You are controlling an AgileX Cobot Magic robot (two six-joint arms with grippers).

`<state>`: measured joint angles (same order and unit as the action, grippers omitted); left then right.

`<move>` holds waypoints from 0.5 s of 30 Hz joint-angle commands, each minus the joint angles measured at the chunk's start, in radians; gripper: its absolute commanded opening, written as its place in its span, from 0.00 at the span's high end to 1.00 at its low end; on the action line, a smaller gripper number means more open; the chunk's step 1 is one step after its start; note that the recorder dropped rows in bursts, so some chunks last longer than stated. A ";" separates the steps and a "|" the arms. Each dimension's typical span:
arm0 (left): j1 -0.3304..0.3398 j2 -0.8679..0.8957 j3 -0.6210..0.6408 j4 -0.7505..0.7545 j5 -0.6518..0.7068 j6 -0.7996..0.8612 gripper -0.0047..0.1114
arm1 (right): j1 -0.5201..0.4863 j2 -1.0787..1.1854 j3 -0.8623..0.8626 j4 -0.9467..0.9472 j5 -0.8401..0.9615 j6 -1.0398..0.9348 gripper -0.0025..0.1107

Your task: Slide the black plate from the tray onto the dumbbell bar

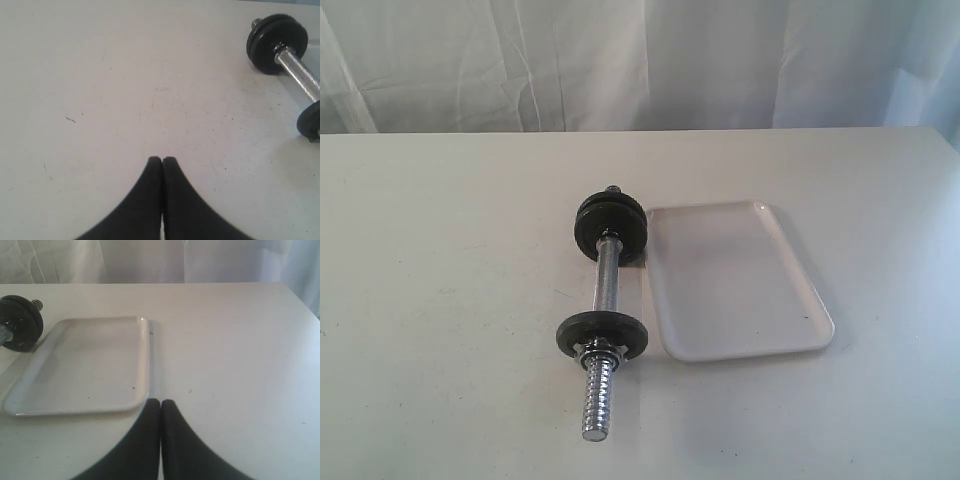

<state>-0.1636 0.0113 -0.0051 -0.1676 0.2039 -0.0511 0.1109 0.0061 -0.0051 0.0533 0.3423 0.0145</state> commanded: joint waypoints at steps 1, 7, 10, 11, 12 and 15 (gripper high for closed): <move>0.003 -0.011 0.005 -0.002 -0.009 0.003 0.96 | -0.003 -0.006 0.005 -0.003 -0.006 0.001 0.98; 0.003 -0.011 0.005 -0.002 -0.009 0.003 0.96 | -0.003 -0.006 0.005 -0.003 -0.006 0.001 0.98; 0.003 -0.011 0.005 -0.002 -0.009 0.003 0.96 | -0.003 -0.006 0.005 -0.003 -0.006 0.001 0.98; 0.003 -0.011 0.005 -0.002 -0.009 0.003 0.96 | -0.003 -0.006 0.005 -0.003 -0.006 0.001 0.98; 0.003 -0.011 0.005 -0.002 -0.009 0.003 0.96 | -0.003 -0.006 0.005 -0.003 -0.006 0.001 0.98; 0.003 -0.011 0.005 -0.002 -0.009 0.003 0.96 | -0.003 -0.006 0.005 -0.003 -0.006 0.001 0.98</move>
